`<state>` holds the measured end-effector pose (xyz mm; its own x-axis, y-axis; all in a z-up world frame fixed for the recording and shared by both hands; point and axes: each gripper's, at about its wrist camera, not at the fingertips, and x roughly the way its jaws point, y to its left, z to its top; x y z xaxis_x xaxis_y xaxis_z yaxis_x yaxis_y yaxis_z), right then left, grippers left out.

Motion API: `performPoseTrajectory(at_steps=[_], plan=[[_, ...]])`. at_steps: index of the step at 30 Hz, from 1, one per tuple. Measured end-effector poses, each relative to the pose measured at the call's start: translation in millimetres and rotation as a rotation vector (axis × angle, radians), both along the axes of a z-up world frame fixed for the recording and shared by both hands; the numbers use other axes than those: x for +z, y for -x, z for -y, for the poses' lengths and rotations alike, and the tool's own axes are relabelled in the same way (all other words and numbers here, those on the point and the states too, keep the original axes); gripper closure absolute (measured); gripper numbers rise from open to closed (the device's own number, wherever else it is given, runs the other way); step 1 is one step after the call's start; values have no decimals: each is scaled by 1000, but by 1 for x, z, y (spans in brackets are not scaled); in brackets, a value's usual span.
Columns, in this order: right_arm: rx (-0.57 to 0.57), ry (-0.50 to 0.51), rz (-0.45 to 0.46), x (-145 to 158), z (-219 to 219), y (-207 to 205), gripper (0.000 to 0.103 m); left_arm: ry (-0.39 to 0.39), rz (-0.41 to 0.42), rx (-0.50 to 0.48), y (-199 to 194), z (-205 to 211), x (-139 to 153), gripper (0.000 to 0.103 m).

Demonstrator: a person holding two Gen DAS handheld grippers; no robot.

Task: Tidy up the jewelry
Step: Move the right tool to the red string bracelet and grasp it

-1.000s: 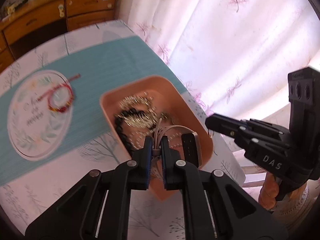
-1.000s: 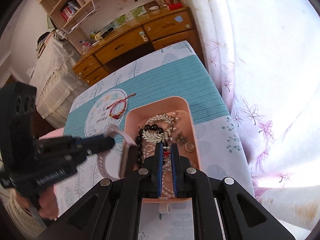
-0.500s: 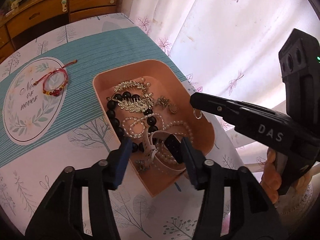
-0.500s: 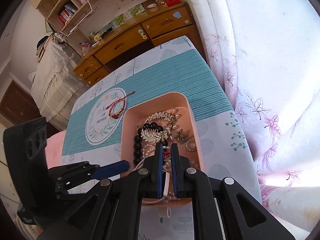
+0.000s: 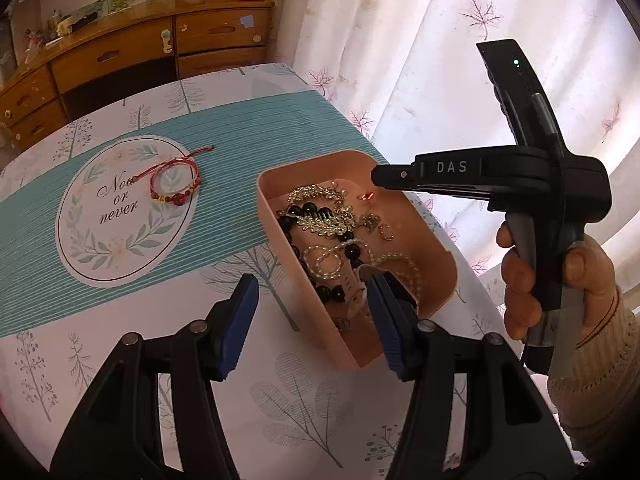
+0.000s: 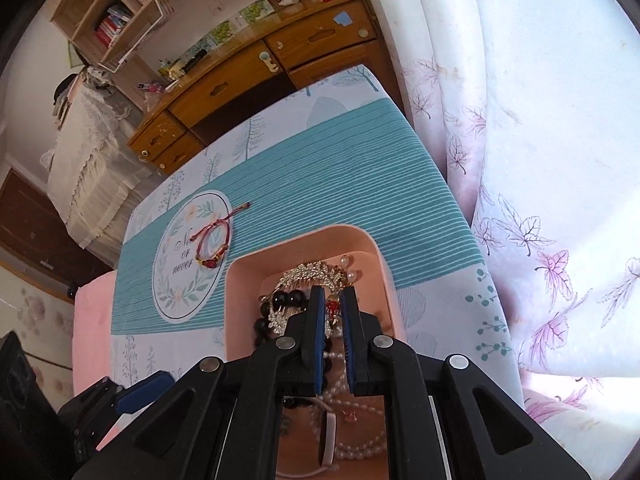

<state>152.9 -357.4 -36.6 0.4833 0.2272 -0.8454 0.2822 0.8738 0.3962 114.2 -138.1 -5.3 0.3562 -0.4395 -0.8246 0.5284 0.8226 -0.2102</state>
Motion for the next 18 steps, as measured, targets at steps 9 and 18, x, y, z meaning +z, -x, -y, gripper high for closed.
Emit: performPoseTrajectory(at_steps=[9, 18], plan=[[-1, 22, 11, -1, -8, -4, 86, -20, -2, 110, -14, -34, 0, 49], [78, 62, 60, 22, -41, 2, 86, -7, -6, 245, -29, -79, 1, 49]])
